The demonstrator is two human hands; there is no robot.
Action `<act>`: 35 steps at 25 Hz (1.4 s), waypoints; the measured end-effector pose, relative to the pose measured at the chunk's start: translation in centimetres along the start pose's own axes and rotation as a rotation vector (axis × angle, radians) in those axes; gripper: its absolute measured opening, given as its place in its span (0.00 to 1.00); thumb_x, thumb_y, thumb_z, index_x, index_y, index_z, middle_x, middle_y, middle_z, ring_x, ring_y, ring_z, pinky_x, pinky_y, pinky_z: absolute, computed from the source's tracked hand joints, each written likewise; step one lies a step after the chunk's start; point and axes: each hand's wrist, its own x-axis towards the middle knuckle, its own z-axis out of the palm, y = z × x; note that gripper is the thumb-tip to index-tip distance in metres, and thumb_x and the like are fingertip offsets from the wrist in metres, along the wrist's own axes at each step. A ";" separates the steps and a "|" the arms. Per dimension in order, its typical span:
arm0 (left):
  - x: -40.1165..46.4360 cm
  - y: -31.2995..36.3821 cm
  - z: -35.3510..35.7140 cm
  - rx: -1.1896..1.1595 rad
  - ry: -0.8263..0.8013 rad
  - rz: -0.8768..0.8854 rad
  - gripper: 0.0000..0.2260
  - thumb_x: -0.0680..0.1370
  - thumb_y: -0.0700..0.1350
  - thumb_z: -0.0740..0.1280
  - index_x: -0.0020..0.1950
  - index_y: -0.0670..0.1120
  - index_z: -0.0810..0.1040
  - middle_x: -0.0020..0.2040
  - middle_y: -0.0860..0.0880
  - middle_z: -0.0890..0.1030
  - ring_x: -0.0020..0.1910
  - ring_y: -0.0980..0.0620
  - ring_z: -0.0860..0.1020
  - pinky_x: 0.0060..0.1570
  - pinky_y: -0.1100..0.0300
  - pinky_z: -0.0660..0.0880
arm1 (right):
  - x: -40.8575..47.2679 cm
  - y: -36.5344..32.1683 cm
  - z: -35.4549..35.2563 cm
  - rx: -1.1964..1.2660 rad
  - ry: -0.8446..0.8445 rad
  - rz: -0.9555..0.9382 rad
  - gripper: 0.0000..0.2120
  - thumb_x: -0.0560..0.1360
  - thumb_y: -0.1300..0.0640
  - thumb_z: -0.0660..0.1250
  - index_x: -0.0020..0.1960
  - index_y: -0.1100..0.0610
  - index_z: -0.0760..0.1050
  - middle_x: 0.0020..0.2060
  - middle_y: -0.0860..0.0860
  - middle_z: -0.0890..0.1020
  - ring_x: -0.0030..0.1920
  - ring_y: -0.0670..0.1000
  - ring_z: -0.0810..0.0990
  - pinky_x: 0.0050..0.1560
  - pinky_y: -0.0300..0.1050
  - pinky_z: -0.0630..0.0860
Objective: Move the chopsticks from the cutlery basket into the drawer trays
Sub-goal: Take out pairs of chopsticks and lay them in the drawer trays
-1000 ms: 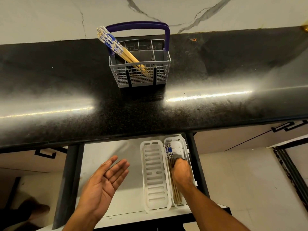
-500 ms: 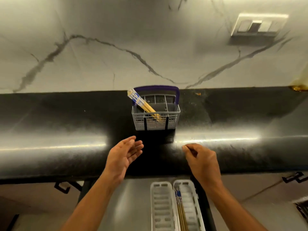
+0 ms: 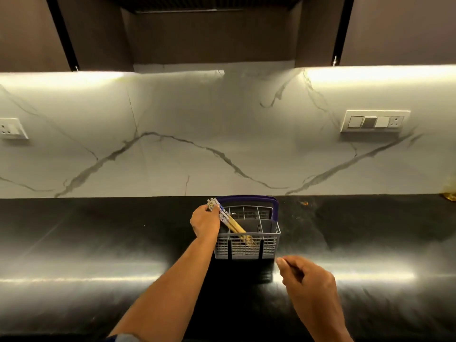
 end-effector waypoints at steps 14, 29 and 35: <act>0.4 -0.4 -1.6 -0.181 -0.020 -0.008 0.09 0.76 0.42 0.72 0.55 0.44 0.83 0.44 0.48 0.85 0.39 0.55 0.84 0.44 0.56 0.84 | -0.3 0.2 0.1 -0.007 -0.080 0.055 0.05 0.75 0.51 0.70 0.41 0.46 0.81 0.30 0.45 0.83 0.34 0.40 0.82 0.35 0.29 0.76; -4.5 19.2 -11.3 -0.306 -0.381 0.637 0.04 0.75 0.38 0.71 0.49 0.44 0.83 0.42 0.43 0.85 0.40 0.49 0.86 0.45 0.54 0.84 | 6.5 -7.7 -0.2 0.136 -0.054 -0.073 0.17 0.77 0.50 0.69 0.65 0.51 0.77 0.55 0.47 0.83 0.54 0.45 0.82 0.59 0.46 0.79; -10.4 23.7 -11.0 -0.322 -0.588 0.729 0.07 0.76 0.37 0.70 0.53 0.39 0.83 0.42 0.43 0.86 0.40 0.48 0.86 0.41 0.59 0.83 | 9.3 -10.9 -3.2 0.174 0.010 -0.192 0.14 0.78 0.51 0.67 0.62 0.52 0.79 0.45 0.45 0.83 0.45 0.46 0.82 0.49 0.38 0.78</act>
